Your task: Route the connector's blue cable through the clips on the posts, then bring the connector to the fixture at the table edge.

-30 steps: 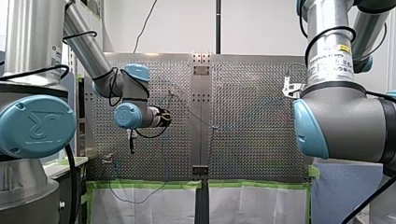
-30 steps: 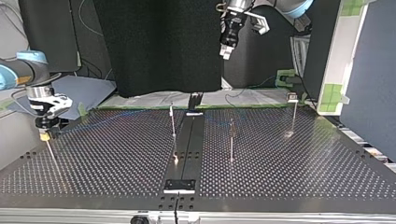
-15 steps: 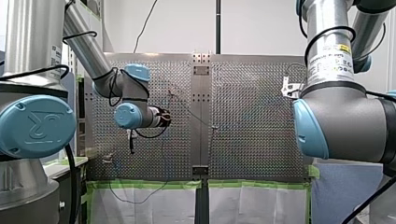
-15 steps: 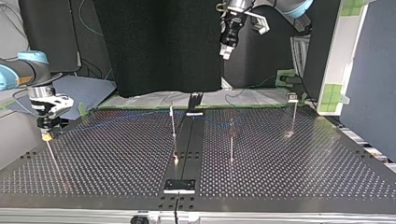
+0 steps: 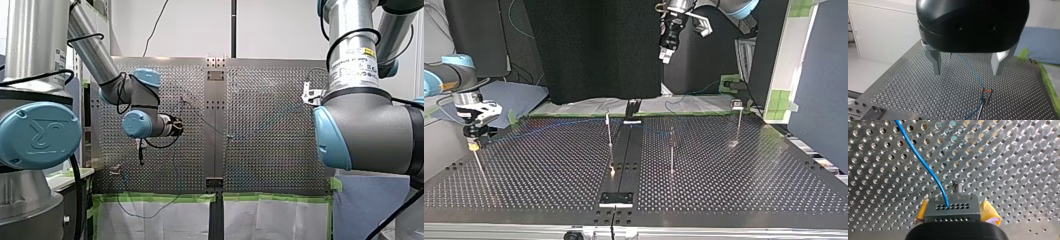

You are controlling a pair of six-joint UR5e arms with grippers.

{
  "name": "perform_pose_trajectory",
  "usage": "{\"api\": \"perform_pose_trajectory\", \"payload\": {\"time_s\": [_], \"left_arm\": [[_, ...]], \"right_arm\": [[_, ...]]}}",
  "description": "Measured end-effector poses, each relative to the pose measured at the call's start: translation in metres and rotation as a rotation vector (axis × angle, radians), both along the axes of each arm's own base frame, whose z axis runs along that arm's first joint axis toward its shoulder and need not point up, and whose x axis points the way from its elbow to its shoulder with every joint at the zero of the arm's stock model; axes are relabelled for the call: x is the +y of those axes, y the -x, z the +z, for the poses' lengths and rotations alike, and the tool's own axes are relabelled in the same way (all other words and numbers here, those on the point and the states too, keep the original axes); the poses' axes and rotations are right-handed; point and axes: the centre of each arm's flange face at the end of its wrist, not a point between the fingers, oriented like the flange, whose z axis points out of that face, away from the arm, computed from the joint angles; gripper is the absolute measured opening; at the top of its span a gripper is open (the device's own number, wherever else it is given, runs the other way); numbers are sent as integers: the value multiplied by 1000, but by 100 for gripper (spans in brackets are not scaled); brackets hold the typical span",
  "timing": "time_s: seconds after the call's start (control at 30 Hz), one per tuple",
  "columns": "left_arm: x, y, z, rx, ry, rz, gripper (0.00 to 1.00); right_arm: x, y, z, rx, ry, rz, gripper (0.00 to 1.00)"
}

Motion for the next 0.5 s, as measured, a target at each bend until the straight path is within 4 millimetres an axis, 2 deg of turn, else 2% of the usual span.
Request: {"api": "perform_pose_trajectory", "payload": {"time_s": [0.5], "left_arm": [[0, 0, 0, 0, 0, -1, 99]], "right_arm": [[0, 2, 0, -1, -3, 8, 73]]}}
